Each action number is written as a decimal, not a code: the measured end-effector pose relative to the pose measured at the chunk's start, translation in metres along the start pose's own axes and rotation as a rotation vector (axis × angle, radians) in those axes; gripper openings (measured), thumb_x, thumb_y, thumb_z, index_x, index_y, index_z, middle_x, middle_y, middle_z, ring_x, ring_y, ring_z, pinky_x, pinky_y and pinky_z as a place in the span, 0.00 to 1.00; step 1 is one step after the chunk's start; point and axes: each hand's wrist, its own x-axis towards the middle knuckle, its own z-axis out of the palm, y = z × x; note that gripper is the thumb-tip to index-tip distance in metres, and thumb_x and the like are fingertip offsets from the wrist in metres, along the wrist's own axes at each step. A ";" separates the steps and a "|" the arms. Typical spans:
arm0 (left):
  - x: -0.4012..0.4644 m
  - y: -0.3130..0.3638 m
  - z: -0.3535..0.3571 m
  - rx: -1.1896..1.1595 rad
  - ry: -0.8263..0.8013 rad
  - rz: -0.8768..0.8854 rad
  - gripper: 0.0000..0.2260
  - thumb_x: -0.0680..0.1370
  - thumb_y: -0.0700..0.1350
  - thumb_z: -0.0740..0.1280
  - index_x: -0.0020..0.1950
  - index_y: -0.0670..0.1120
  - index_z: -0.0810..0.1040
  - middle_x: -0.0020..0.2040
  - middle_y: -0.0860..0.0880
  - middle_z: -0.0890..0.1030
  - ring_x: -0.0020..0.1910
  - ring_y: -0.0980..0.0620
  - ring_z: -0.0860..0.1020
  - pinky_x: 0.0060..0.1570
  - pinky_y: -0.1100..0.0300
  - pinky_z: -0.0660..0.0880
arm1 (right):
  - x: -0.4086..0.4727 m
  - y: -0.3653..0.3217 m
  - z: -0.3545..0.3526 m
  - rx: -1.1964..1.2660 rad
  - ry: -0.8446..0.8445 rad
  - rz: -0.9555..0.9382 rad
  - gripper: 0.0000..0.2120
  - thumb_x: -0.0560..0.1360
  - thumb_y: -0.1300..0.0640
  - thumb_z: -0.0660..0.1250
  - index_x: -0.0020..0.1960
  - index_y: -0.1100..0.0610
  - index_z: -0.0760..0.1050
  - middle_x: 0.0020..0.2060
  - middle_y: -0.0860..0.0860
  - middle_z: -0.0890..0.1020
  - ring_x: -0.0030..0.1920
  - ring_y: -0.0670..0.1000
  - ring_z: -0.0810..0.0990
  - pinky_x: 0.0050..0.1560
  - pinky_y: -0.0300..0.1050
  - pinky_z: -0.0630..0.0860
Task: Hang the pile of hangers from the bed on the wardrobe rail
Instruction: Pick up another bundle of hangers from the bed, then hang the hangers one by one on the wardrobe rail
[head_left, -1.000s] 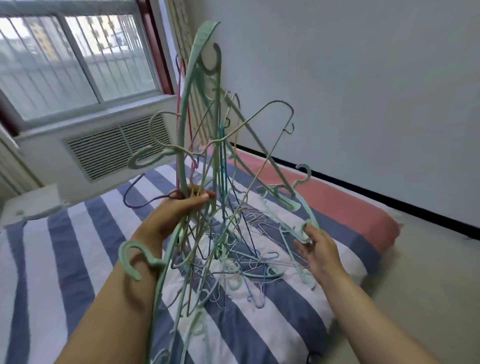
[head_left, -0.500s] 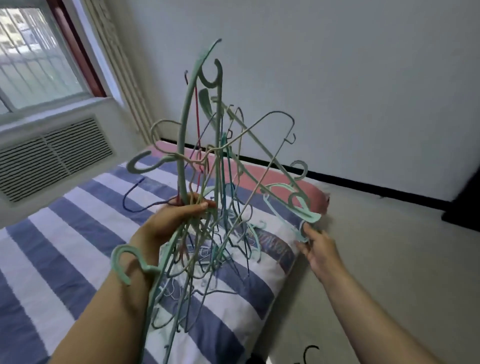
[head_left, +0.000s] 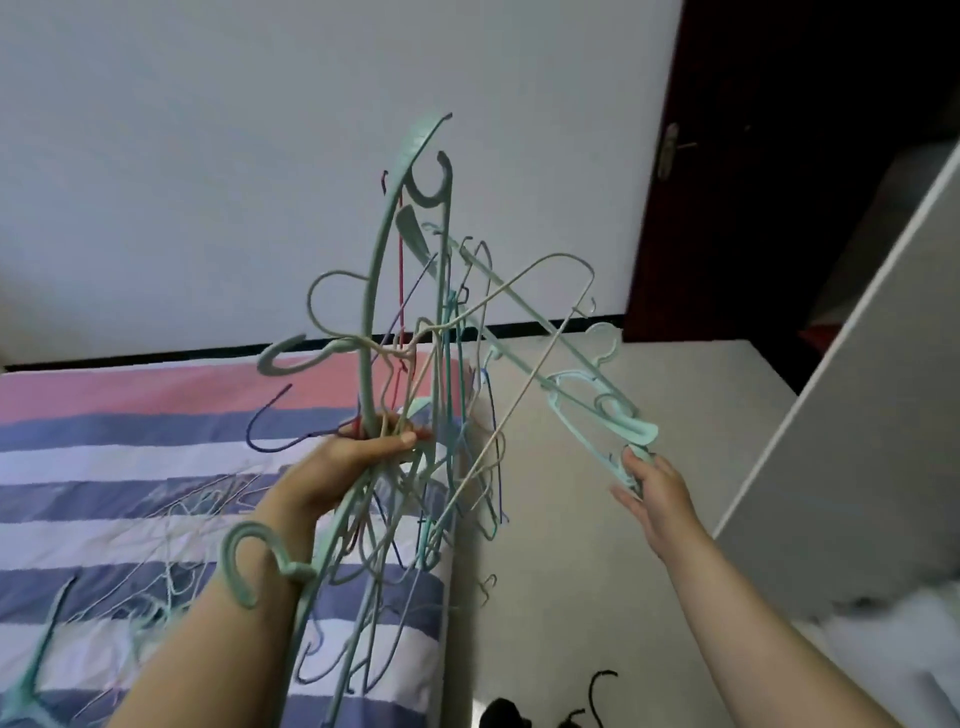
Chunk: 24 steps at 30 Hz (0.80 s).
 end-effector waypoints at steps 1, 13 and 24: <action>0.002 0.000 0.004 -0.008 -0.036 -0.012 0.22 0.71 0.40 0.70 0.60 0.27 0.73 0.56 0.41 0.83 0.56 0.51 0.82 0.47 0.68 0.77 | -0.005 0.002 -0.009 0.000 0.041 -0.011 0.03 0.78 0.61 0.64 0.49 0.53 0.74 0.50 0.52 0.78 0.52 0.49 0.77 0.59 0.52 0.74; 0.028 -0.001 0.096 0.094 -0.432 -0.022 0.03 0.75 0.38 0.70 0.48 0.42 0.82 0.54 0.40 0.83 0.55 0.48 0.81 0.57 0.58 0.75 | -0.096 0.025 -0.156 -0.412 0.539 -0.054 0.07 0.75 0.55 0.67 0.51 0.56 0.75 0.47 0.56 0.78 0.49 0.58 0.77 0.59 0.60 0.74; 0.035 0.002 0.264 0.227 -0.767 0.030 0.08 0.77 0.39 0.68 0.53 0.36 0.80 0.47 0.46 0.83 0.45 0.55 0.81 0.46 0.64 0.75 | -0.190 0.035 -0.296 -0.598 0.882 -0.110 0.16 0.79 0.50 0.60 0.62 0.58 0.72 0.54 0.57 0.79 0.52 0.58 0.76 0.51 0.49 0.72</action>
